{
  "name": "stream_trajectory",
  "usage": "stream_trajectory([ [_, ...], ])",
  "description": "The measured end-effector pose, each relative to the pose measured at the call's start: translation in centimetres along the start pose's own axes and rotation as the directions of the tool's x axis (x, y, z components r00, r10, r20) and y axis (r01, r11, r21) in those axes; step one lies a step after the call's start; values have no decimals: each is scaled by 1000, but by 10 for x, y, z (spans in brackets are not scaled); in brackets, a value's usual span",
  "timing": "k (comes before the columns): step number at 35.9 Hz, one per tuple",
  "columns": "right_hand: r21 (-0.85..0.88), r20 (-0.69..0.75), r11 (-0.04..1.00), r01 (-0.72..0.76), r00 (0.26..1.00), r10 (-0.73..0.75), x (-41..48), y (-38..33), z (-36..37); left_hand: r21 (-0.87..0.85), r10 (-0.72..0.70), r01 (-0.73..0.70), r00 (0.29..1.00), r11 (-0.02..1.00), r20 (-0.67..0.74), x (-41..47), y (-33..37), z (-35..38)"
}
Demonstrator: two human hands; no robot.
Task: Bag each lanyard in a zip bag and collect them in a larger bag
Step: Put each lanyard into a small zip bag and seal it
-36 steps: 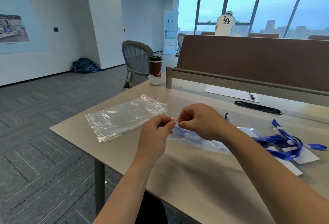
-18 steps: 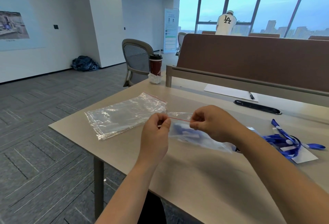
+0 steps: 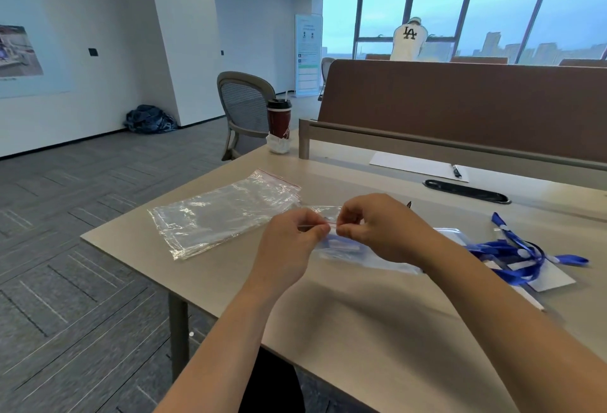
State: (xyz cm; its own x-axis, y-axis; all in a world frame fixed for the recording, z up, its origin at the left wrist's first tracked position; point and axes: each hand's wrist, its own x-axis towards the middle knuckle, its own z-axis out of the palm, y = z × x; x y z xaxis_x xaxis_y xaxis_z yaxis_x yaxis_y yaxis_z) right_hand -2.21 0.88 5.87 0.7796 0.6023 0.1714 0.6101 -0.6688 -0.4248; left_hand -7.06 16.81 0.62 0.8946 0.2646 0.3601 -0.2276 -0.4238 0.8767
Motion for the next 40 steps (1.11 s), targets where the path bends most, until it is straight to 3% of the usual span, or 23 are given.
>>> stream_trajectory([
  [11, 36, -55, 996, -77, 995, 79, -13, 27, -18, -5, 26, -26, 994, 1000, -106, 2, -2, 1],
  [15, 15, -54, 994, -106, 993, 107, -17, 36, -23, 17, 35, -34, 997, 999, -66, 3, 0, -4],
  [19, -71, -51, 990, -119, 992, 116, -21, 36, -21, 239, 64, -74, 997, 968, 51, 5, 4, -9],
  [22, -131, -58, 985, -111, 993, 105, -21, 33, -17, 467, 174, -183, 983, 865, 63, 8, 9, -10],
  [28, -136, -47, 987, -86, 996, 80, -16, 25, -8, 573, 243, -337, 941, 747, 237, 7, 30, 12],
  [32, -70, -73, 995, -67, 995, 62, -17, 26, -8, 542, 217, -323, 943, 776, 252, 9, 28, 19],
  [36, 101, -131, 993, -60, 989, 73, -24, 34, -14, 379, 182, -231, 970, 896, 161, 9, 26, 19],
  [40, 256, -143, 962, -99, 980, 139, -33, 52, -18, 318, 155, -191, 979, 929, 136, 11, 25, 17],
])
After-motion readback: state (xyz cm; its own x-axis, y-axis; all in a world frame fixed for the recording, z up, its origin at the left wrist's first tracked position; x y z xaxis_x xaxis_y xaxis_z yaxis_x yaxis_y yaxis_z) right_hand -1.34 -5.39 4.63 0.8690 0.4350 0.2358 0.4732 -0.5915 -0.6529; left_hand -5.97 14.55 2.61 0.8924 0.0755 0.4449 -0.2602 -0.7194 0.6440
